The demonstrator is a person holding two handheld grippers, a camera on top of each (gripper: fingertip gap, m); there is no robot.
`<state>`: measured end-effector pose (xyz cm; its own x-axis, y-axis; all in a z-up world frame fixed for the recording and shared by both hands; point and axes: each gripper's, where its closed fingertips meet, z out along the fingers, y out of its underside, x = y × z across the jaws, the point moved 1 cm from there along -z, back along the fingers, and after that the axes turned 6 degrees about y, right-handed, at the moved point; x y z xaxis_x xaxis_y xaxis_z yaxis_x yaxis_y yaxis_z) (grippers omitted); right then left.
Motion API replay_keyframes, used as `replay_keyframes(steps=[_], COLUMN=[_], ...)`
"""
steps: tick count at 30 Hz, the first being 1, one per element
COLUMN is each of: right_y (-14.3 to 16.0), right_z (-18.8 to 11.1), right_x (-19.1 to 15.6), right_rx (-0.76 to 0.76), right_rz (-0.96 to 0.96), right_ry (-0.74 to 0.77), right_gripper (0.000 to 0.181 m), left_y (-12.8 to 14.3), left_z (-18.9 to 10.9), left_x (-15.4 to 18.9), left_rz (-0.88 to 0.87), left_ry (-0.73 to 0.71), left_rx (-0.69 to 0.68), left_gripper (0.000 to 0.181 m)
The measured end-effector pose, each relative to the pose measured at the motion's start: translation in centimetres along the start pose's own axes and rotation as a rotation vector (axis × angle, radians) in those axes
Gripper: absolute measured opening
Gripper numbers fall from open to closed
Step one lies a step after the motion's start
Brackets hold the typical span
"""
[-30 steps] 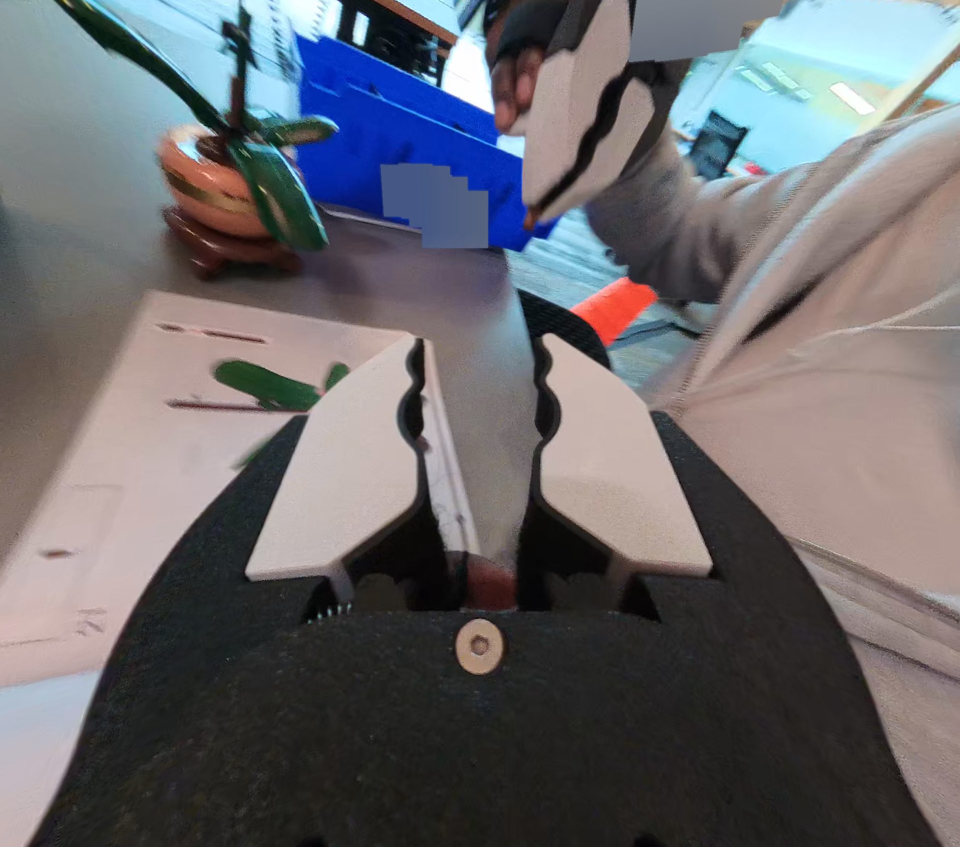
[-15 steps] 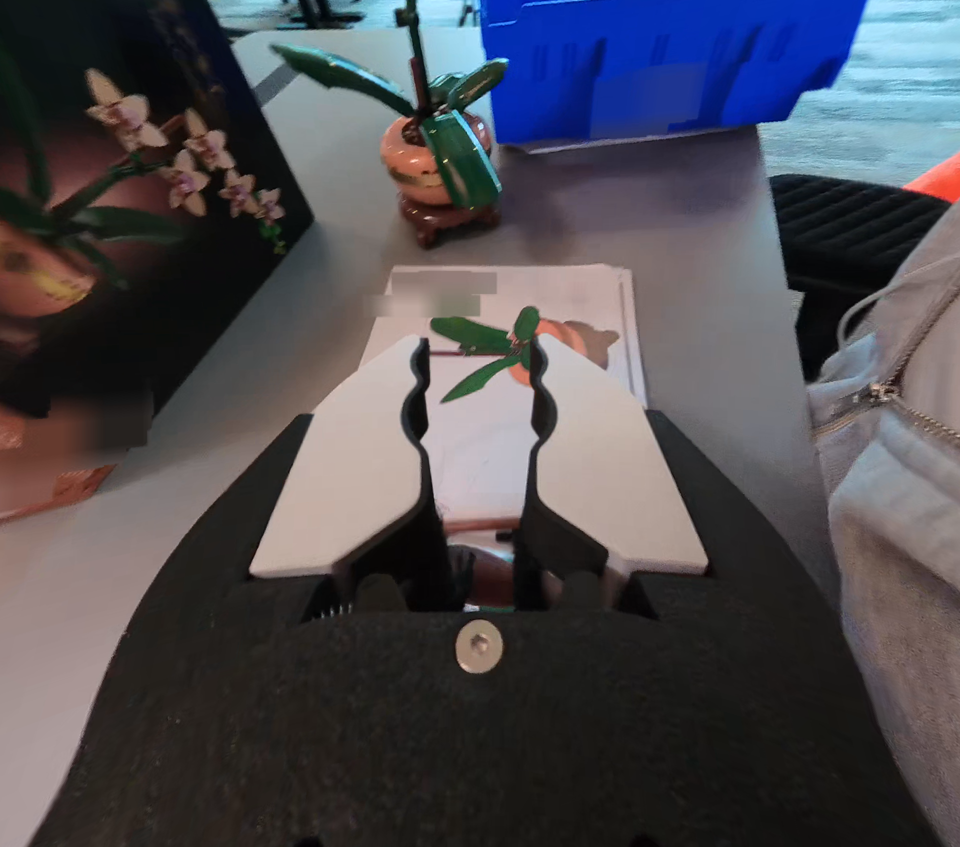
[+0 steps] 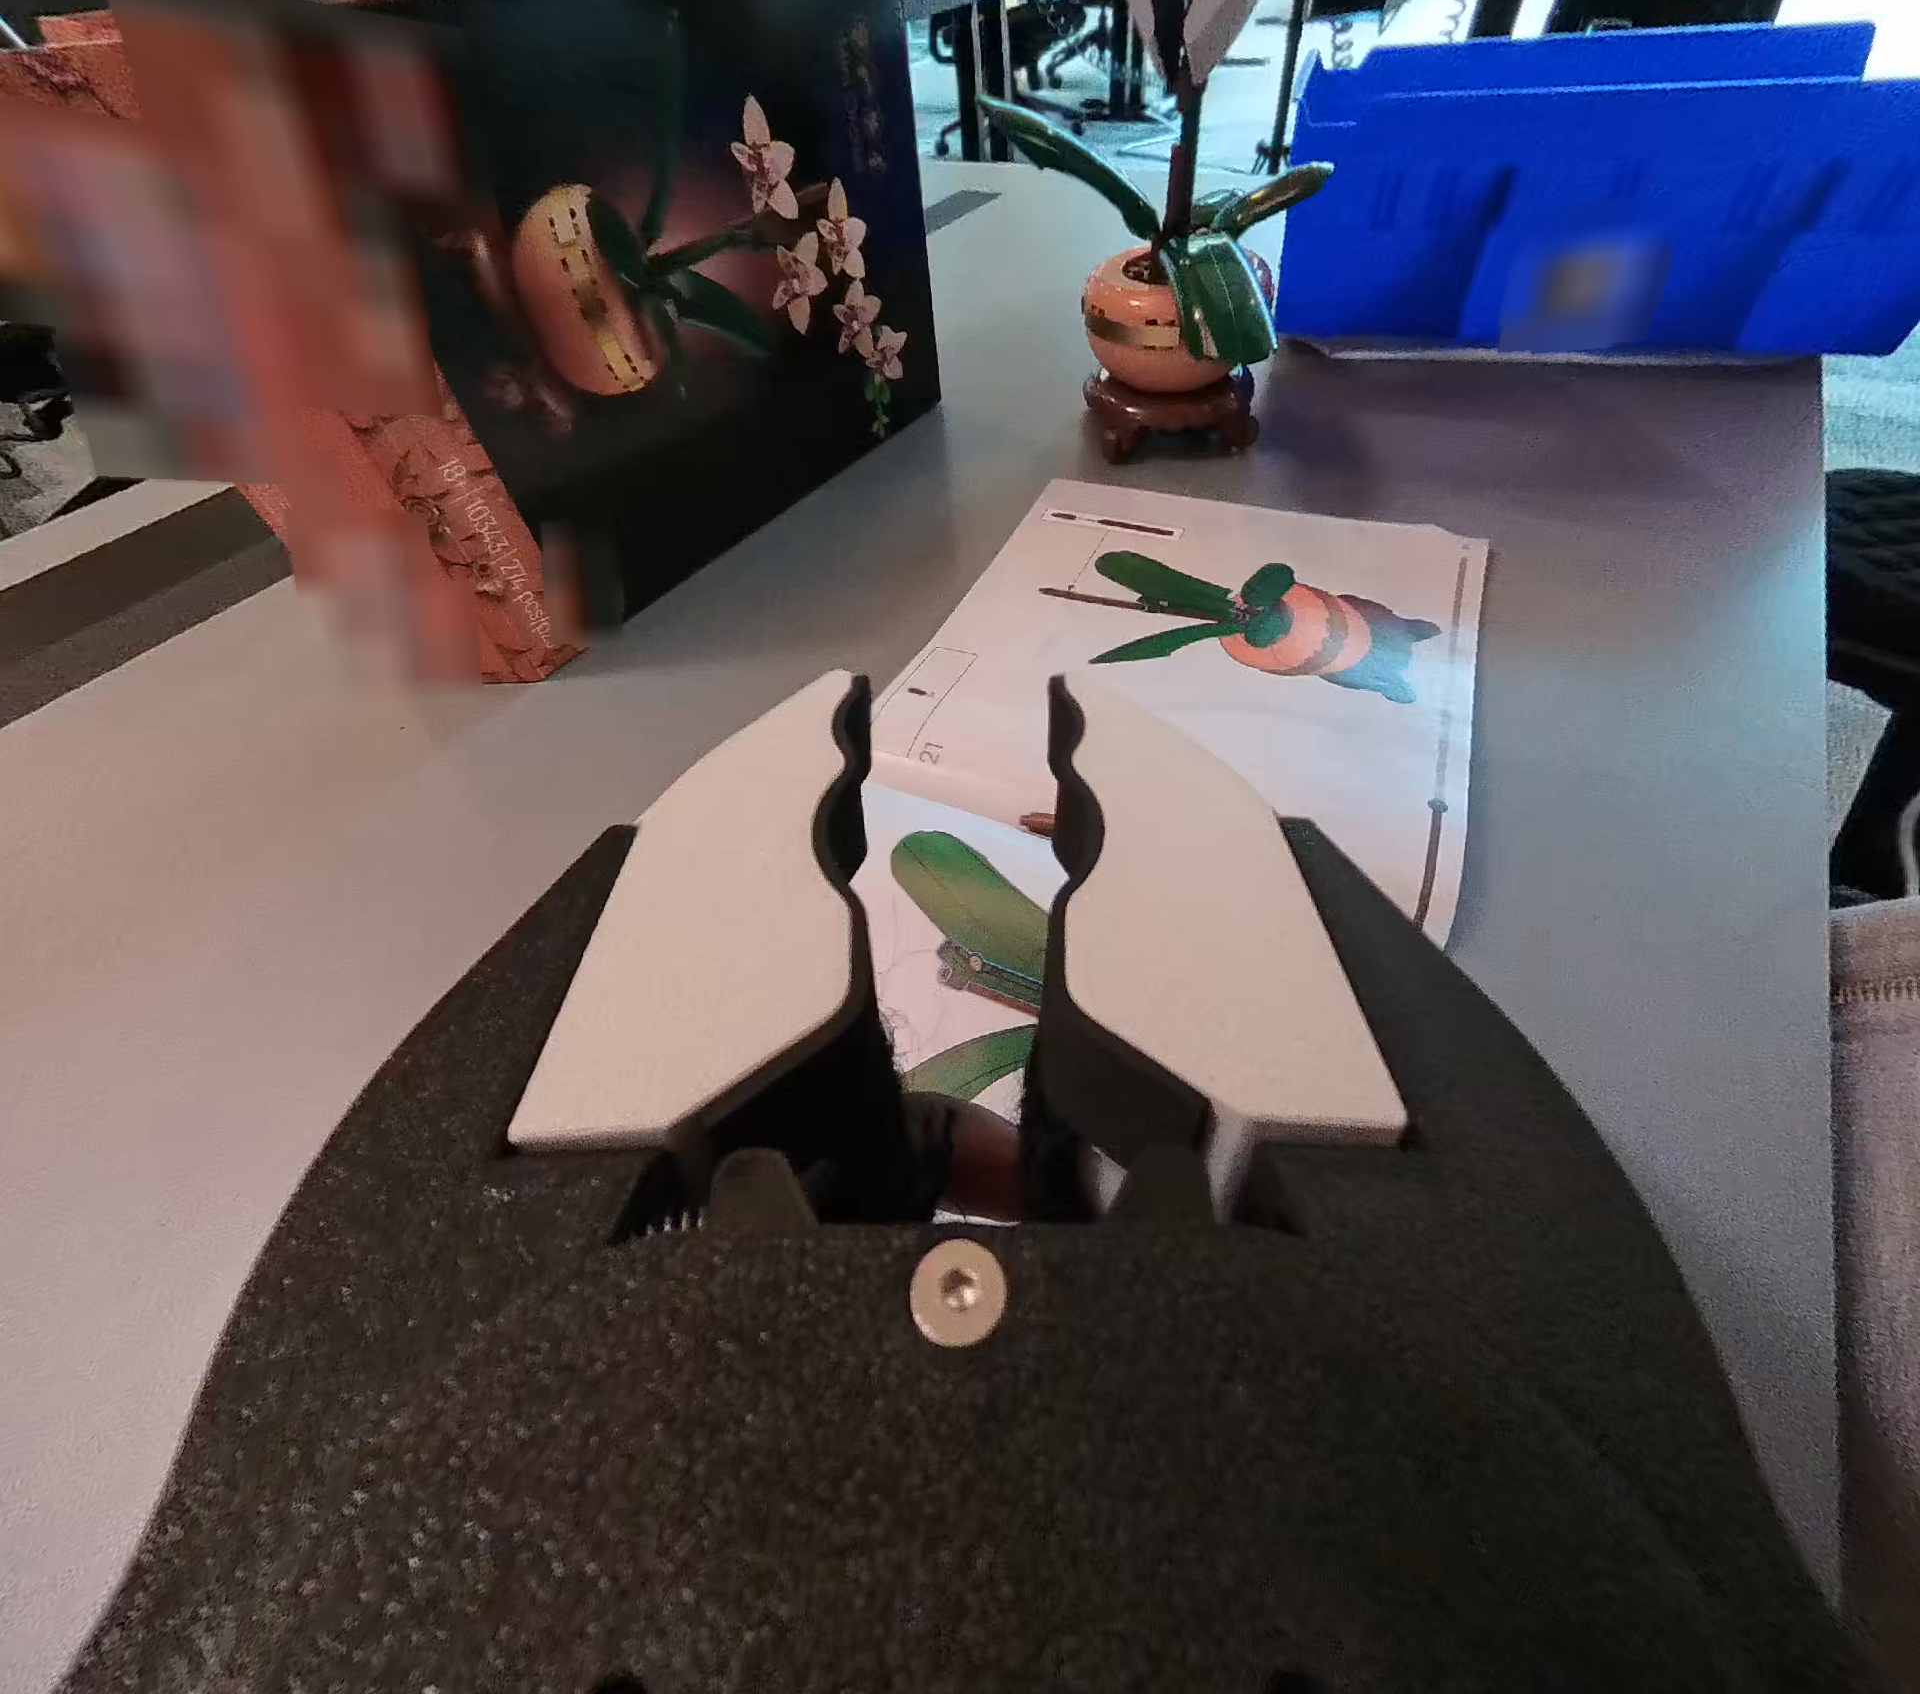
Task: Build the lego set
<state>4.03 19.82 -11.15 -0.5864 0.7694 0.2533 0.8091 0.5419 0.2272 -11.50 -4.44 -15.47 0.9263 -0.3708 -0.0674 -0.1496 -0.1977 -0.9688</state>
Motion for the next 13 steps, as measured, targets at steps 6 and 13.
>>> replay_keyframes(steps=[6, 13], right_y=[-1.9, -14.7], right_z=[-2.6, -11.3], right_x=[-0.2, -8.7], right_rx=[0.234, 1.536], right_rz=[0.163, 0.471], right_ry=[-0.027, -0.141], right_gripper=[0.004, 0.004], left_y=[0.1, -5.5], left_z=[0.4, 2.7], left_x=[0.0, 4.4], left_rz=[-0.015, -0.392], left_ry=[0.016, 0.362], left_rx=[0.047, 0.418], left_gripper=[0.028, 0.02])
